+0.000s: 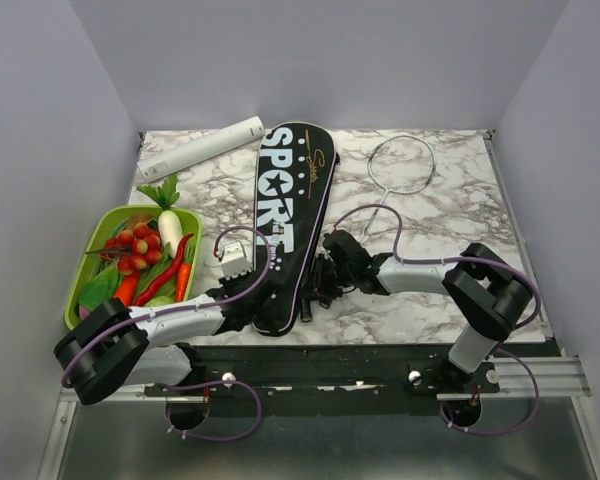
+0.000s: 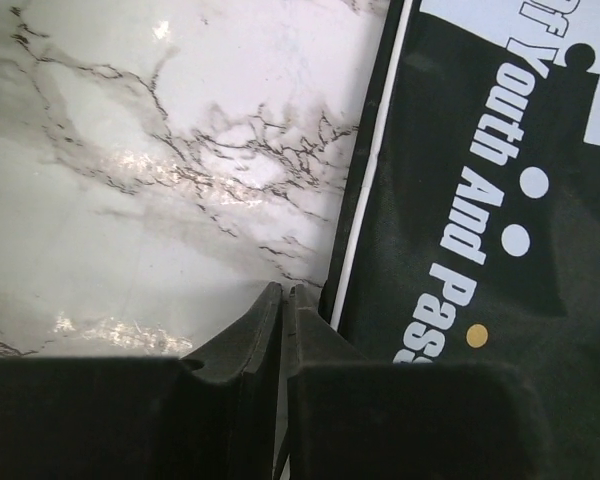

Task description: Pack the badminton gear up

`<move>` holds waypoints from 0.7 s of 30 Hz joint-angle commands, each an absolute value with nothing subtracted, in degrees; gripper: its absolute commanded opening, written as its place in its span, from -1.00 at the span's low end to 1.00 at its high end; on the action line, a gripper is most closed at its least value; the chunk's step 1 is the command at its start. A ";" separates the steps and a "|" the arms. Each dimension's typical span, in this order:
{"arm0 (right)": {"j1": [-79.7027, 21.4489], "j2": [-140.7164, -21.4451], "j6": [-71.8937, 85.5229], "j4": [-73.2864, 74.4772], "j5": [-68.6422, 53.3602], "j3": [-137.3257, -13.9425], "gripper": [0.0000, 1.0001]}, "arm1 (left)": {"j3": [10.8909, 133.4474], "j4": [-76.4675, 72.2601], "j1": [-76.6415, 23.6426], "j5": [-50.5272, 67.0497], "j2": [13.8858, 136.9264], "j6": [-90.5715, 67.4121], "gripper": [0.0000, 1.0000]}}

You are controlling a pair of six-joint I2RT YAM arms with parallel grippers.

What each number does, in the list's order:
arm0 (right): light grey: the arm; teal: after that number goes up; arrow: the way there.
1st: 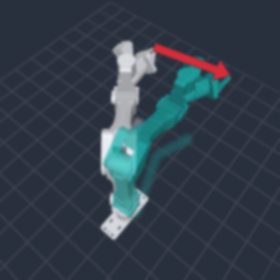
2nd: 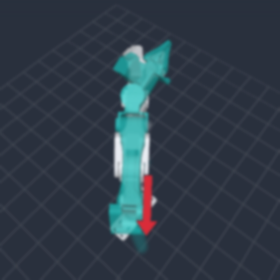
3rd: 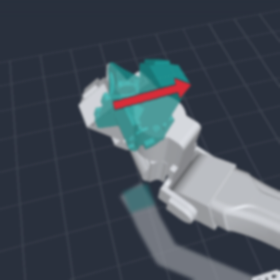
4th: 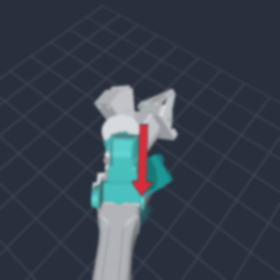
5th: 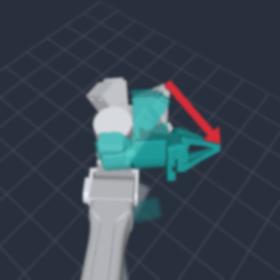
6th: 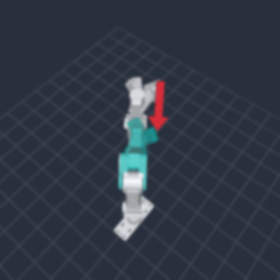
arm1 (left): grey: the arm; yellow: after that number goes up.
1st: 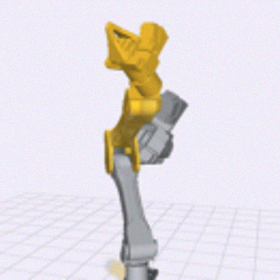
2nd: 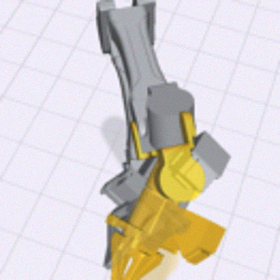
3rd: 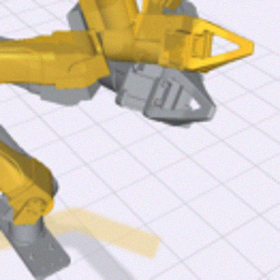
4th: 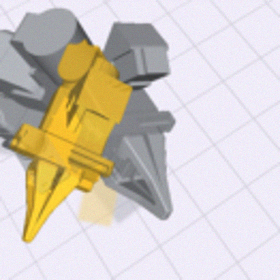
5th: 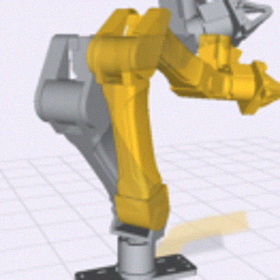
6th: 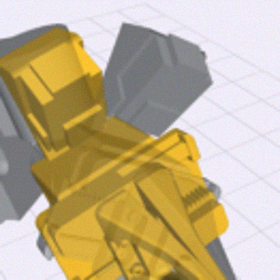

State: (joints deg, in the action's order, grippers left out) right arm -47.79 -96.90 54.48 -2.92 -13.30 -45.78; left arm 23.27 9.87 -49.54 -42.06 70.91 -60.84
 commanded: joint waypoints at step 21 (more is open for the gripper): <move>-50.45 -99.50 57.39 -14.24 -8.35 -54.93 -0.55 | 15.82 1.67 -50.18 -28.65 69.26 -61.79 -0.81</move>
State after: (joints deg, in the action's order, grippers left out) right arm -50.72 -102.19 57.63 -4.56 -13.72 -50.41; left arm 18.28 -0.58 -49.21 -39.42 68.55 -60.86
